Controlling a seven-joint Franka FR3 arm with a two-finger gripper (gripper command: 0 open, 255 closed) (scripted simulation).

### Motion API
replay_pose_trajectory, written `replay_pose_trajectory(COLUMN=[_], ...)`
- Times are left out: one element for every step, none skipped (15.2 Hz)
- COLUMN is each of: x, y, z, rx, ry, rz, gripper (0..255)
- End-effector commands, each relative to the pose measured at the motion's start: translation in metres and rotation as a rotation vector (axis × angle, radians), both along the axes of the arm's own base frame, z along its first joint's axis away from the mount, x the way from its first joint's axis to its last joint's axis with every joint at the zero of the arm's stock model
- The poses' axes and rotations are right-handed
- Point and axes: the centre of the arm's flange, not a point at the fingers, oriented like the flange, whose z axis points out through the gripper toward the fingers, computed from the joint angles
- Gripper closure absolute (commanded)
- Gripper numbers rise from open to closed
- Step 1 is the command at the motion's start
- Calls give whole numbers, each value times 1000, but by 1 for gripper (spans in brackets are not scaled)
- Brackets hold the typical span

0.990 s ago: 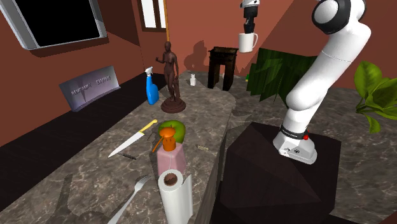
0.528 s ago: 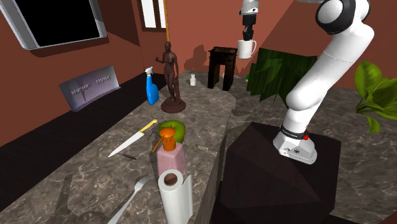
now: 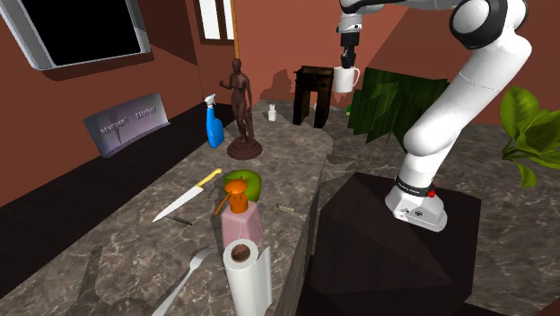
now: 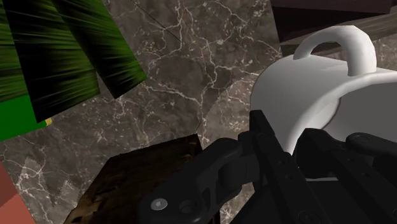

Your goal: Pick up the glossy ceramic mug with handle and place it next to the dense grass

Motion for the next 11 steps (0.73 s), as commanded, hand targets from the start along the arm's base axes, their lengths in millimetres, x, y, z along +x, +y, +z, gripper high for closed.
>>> replay_pose_trajectory(x=[0,0,0,0,0,0,0,0,0,0,0], y=[-1,-1,-1,-1,-1,-1,-1,-1,-1,-1,-1], z=[-11,-16,-21,-27,-32,-37,-43,-48,-53,-58,-64], rx=[0,0,0,0,0,0,0,0,0,0,0], ry=[-1,-1,-1,-1,-1,-1,-1,-1,-1,-1,-1], rz=[0,0,0,0,0,0,0,0,0,0,0], gripper=[255,255,255,255,255,255,255,255,255,255,255])
